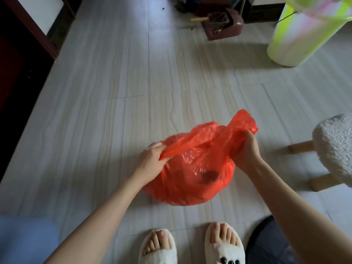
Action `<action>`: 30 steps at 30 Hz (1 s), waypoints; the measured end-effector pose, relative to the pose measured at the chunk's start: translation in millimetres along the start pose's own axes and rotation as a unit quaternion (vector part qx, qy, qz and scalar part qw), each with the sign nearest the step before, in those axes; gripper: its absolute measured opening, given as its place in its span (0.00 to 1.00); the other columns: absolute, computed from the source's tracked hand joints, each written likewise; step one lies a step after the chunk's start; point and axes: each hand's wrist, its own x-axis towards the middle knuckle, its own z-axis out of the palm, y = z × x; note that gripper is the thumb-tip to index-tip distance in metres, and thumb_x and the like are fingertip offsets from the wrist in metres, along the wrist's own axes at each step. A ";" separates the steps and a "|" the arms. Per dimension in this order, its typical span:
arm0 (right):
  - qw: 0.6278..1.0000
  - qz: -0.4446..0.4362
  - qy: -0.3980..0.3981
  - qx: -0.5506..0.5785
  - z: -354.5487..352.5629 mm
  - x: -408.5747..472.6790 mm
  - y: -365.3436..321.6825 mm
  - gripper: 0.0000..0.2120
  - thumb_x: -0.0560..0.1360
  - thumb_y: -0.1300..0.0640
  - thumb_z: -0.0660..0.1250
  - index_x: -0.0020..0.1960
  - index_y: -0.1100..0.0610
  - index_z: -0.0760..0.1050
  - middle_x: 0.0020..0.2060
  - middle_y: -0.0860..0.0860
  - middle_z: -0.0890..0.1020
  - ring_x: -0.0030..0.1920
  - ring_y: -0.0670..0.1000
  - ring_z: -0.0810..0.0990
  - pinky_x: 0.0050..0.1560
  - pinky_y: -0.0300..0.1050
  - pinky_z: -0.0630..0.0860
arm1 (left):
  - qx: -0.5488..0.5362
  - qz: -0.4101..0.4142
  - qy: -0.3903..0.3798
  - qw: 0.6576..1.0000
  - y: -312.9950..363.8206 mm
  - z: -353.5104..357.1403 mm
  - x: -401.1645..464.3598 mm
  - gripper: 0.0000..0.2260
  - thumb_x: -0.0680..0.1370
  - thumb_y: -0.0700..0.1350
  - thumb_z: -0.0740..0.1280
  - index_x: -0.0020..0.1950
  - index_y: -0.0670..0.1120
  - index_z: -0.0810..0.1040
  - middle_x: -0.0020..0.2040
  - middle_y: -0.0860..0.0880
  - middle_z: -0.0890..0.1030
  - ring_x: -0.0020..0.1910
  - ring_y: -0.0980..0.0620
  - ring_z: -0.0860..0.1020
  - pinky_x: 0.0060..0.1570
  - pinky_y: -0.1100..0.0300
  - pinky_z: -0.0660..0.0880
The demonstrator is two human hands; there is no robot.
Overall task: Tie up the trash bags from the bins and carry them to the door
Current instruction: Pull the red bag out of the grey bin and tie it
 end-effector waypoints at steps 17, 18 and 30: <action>0.937 -0.214 -0.034 -0.273 5.7 -22.9 21.2 0.06 0.72 0.67 0.64 0.42 0.57 0.77 0.36 0.54 0.80 0.38 0.48 0.79 0.41 0.45 0.78 | -0.306 -0.191 0.071 0.930 6.9 15.5 -13.9 0.03 0.71 0.44 0.71 0.38 0.50 0.79 0.33 0.60 0.79 0.36 0.59 0.77 0.41 0.60 0.72; 0.936 -0.225 -0.032 -0.267 0.6 -22.7 19.6 0.06 0.72 0.65 0.63 0.44 0.57 0.77 0.40 0.55 0.81 0.42 0.50 0.79 0.46 0.48 0.77 | -0.300 -0.194 0.065 0.932 3.6 12.6 -18.1 0.07 0.69 0.49 0.71 0.43 0.48 0.81 0.36 0.58 0.80 0.40 0.55 0.79 0.45 0.57 0.74; 0.973 -0.036 0.049 -0.221 -18.4 -6.9 23.8 0.12 0.76 0.60 0.58 0.53 0.66 0.74 0.40 0.60 0.83 0.36 0.54 0.83 0.43 0.52 0.82 | -0.340 -0.156 -0.020 0.927 1.1 10.1 -24.9 0.26 0.65 0.57 0.67 0.43 0.32 0.77 0.37 0.45 0.75 0.38 0.49 0.74 0.44 0.54 0.69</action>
